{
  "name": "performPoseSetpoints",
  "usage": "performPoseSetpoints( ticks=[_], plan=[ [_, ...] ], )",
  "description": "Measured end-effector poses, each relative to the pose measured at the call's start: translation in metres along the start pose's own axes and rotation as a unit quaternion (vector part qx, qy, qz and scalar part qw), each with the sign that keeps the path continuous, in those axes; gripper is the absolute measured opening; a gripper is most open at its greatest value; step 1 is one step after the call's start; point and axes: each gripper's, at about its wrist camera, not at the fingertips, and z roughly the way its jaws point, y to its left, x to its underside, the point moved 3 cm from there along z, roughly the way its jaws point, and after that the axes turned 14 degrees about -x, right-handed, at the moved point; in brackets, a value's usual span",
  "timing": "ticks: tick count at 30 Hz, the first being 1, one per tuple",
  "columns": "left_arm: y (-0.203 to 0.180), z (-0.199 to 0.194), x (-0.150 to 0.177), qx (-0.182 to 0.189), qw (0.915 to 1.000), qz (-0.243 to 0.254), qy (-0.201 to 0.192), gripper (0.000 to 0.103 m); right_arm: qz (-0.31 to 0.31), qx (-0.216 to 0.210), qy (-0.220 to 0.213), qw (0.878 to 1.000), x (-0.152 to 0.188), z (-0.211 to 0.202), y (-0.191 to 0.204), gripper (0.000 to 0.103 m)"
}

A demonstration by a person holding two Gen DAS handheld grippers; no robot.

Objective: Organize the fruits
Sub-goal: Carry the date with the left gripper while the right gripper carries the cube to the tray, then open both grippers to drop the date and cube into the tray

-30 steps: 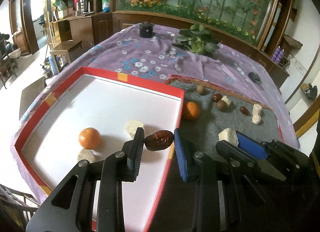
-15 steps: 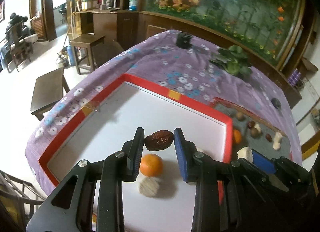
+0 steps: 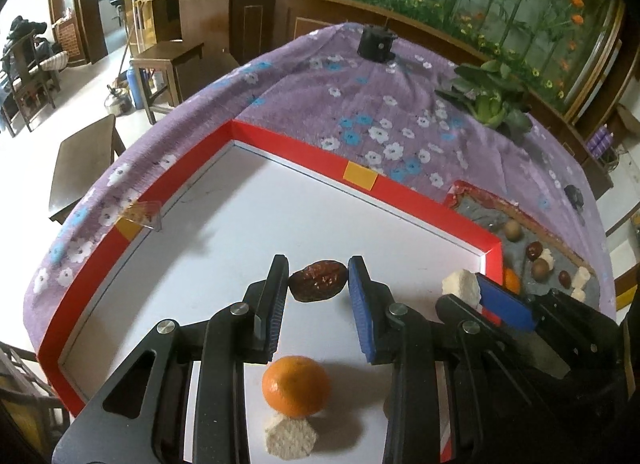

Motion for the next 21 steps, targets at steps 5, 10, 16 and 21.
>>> performPoseSetpoints(
  ticks=[5, 10, 16, 21],
  plan=[
    [0.000, 0.012, 0.002, -0.011, 0.9998, -0.003, 0.019, 0.030, 0.014, -0.008, 0.017, 1.000, -0.002, 0.016, -0.010, 0.026],
    [0.001, 0.018, 0.007, -0.020, 0.9992, -0.004, 0.033, 0.034, 0.012, -0.022, 0.023, 0.999, -0.002, 0.023, -0.008, 0.028],
    [0.002, 0.011, 0.009, -0.024, 0.9994, -0.008, 0.023, 0.063, 0.021, -0.032, 0.003, 0.999, 0.000, 0.014, -0.007, 0.036],
    [-0.001, -0.006, 0.011, -0.036, 0.9993, -0.001, -0.003, 0.063, 0.034, -0.037, -0.035, 0.998, 0.006, -0.017, -0.007, 0.036]
  ],
)
